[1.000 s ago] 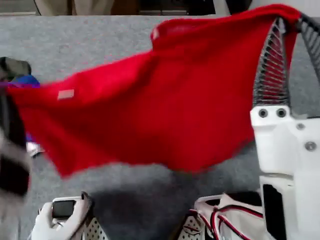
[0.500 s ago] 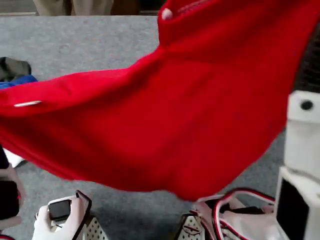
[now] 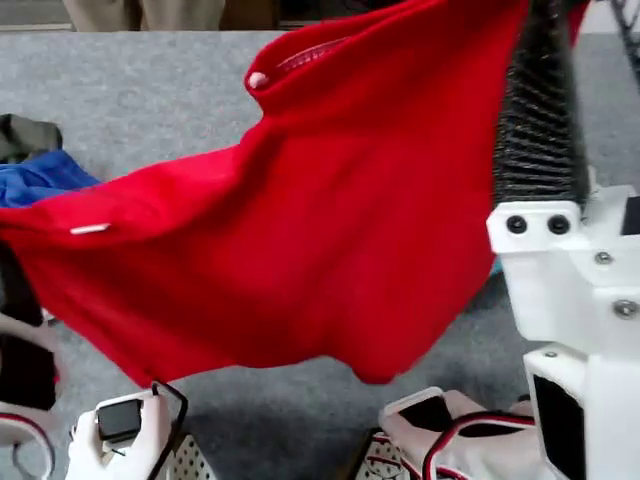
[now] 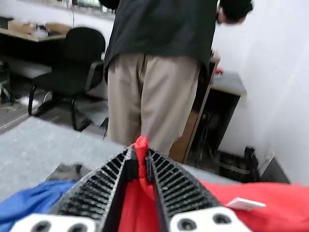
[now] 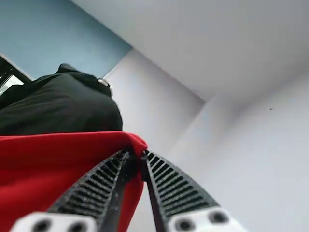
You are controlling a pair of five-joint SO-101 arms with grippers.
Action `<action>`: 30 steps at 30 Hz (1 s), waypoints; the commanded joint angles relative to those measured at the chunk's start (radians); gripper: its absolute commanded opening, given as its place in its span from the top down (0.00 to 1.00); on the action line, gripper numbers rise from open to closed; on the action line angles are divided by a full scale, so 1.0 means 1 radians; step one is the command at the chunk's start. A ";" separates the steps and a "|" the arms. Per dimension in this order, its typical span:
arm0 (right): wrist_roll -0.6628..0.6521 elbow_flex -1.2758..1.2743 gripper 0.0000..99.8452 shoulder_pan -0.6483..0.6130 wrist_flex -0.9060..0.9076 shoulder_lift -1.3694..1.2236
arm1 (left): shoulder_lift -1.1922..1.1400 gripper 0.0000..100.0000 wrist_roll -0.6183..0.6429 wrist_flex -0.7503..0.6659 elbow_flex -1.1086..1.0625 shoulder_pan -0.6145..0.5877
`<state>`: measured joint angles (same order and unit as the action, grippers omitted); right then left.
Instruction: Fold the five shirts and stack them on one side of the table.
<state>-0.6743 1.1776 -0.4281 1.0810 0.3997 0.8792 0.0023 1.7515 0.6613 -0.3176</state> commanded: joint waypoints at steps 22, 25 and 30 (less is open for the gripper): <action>0.259 -0.631 1.00 0.153 -0.233 -0.228 | 0.030 0.98 0.075 -1.023 -1.241 -0.011; 0.293 -0.765 1.00 0.170 -0.427 -0.306 | -0.142 0.98 0.124 -1.234 -1.246 -0.011; 0.330 -0.857 1.00 0.170 -0.710 -0.478 | -0.463 0.98 0.187 -1.485 -1.149 -0.011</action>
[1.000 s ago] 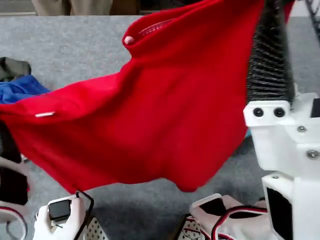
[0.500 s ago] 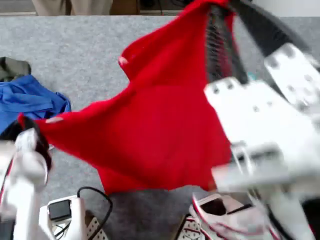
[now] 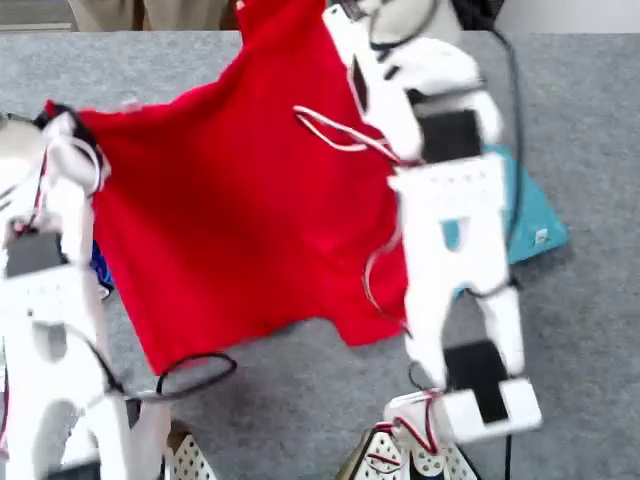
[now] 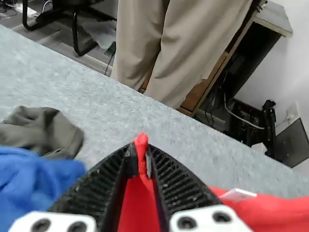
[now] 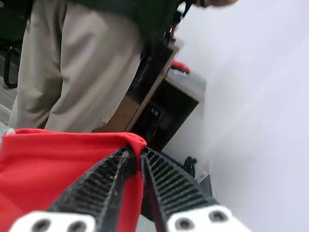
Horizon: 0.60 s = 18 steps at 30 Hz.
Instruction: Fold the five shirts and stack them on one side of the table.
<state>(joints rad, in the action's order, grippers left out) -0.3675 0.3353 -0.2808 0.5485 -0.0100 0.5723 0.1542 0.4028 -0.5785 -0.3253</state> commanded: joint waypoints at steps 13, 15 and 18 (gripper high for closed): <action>0.023 0.487 1.00 0.074 0.077 -0.533 | -0.522 0.98 0.032 0.282 0.535 -0.002; 0.017 0.579 1.00 0.087 0.255 -0.538 | -0.522 0.98 0.031 0.374 0.551 0.014; 0.015 0.680 1.00 0.111 0.466 -0.538 | -0.522 0.98 0.029 0.537 0.580 0.037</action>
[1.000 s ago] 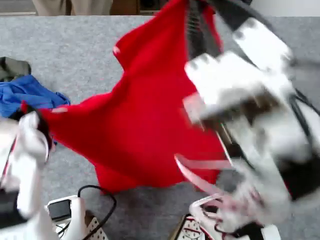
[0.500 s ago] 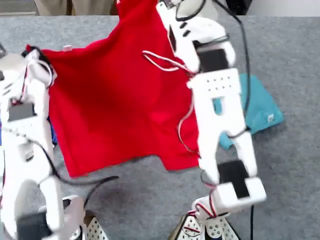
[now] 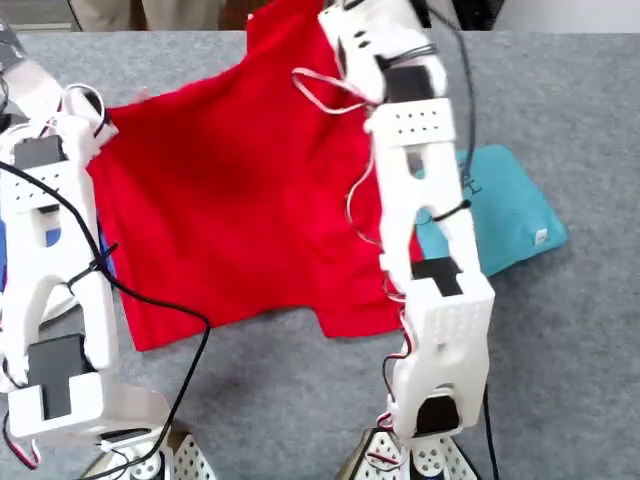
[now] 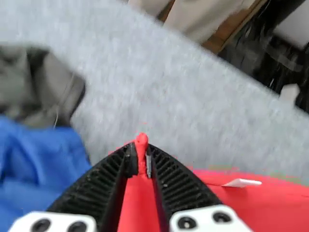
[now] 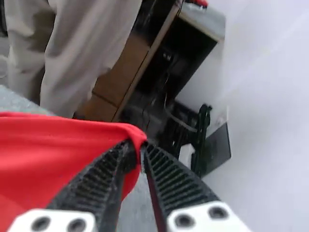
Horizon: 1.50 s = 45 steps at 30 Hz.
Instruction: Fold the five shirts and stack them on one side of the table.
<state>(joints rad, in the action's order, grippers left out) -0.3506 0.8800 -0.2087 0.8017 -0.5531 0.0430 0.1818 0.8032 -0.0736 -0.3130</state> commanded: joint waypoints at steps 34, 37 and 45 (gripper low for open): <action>-0.241 0.047 1.00 0.113 0.980 0.097 | 0.232 0.98 -0.075 0.285 -0.476 0.100; -0.272 -0.070 1.00 0.113 0.979 0.182 | 0.303 0.98 -0.114 0.292 -0.525 0.117; -0.350 -0.544 1.00 0.194 0.799 0.461 | 0.487 0.98 -0.123 0.292 -0.695 0.173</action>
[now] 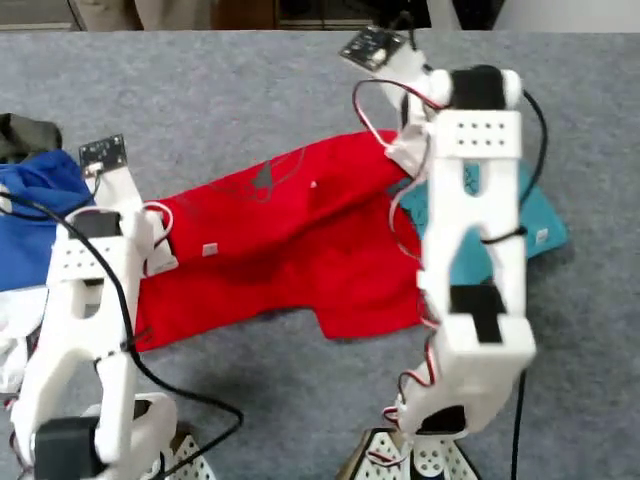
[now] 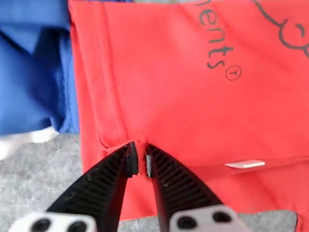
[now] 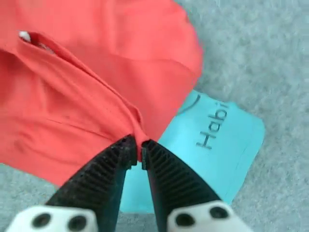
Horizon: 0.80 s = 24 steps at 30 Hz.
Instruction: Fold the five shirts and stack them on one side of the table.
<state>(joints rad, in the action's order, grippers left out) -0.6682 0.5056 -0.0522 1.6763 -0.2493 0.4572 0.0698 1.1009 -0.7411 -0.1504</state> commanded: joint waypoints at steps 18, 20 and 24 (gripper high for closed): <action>-0.061 -1.268 1.00 0.062 -0.643 0.819 | 0.114 0.98 -0.086 0.072 -0.063 -0.063; -0.063 -1.303 1.00 0.073 -0.646 0.820 | 0.114 0.98 -0.101 0.043 -0.112 -0.084; -0.089 -1.345 1.00 0.082 -0.640 0.820 | 0.114 0.98 -0.110 -0.002 -0.160 -0.144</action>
<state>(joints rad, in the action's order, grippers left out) -0.7357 -0.8247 0.0092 1.0503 0.5301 0.5447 -0.0299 1.1224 -0.8930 -0.2593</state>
